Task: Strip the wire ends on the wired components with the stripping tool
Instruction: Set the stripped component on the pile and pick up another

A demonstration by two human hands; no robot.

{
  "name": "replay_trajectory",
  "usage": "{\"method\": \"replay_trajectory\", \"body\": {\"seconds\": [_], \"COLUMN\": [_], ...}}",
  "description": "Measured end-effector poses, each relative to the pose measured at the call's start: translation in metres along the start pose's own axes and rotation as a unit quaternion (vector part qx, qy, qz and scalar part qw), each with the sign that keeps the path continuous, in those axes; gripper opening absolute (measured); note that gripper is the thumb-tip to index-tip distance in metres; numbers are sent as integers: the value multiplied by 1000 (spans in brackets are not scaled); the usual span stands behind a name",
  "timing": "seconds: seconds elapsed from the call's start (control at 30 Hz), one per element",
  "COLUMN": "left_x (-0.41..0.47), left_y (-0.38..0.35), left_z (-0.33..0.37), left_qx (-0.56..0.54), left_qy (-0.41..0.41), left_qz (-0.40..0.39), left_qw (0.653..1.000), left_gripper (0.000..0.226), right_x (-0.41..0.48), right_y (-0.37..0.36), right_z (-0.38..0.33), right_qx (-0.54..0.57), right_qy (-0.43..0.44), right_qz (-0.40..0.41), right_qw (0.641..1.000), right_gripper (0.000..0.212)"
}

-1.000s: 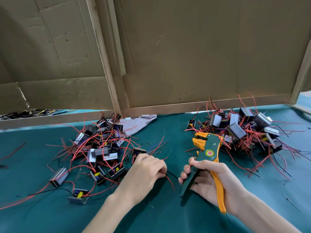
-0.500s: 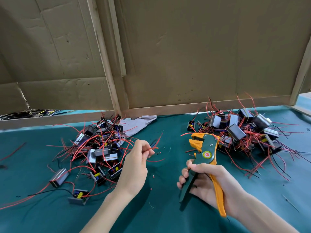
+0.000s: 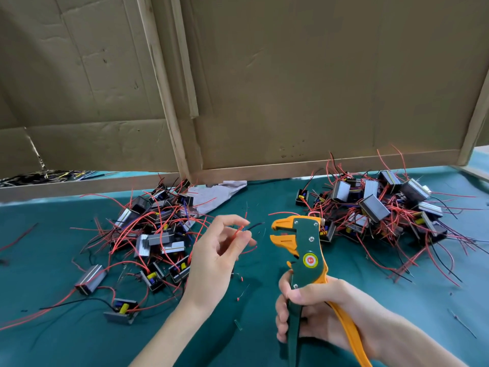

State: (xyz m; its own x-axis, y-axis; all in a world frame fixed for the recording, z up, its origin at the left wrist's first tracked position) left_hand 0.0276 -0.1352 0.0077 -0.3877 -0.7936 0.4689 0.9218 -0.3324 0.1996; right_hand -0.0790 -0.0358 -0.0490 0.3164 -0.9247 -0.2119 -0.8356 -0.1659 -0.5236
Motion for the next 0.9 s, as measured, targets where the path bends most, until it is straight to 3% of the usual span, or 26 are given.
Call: {"method": "replay_trajectory", "body": {"seconds": [0.33,0.63,0.9], "left_x": [0,2,4], "left_y": [-12,-10,-11], "left_z": [3,16,19], "left_qx": [-18,-11,-5], "left_qy": [12,-7,-15], "left_qz": [-76,-79,-111], "left_qw": [997,997,994], "left_gripper": [13,10,9], "right_x": [-4,-3,-4], "right_y": [-5,-6,-5], "right_z": [-3,-5,-4], "right_qx": [-54,-85,-75], "right_qy": [7,26,19], "right_qz": [-27,-47,-3], "right_qw": [998,995,997], "right_gripper": [17,15,22]}}
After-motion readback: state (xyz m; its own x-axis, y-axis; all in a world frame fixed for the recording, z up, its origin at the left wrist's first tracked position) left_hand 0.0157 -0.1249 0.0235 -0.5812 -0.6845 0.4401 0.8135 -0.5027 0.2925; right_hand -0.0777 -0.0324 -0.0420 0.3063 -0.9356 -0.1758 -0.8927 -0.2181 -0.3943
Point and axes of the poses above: each hand's wrist, its own x-axis towards the middle knuckle, its own y-axis out of the back of the hand, z = x × y, the point moved 8 cm from there along x, towards the middle knuckle, and after that the axes turned 2 degrees about -y, right-handed, at the moved point
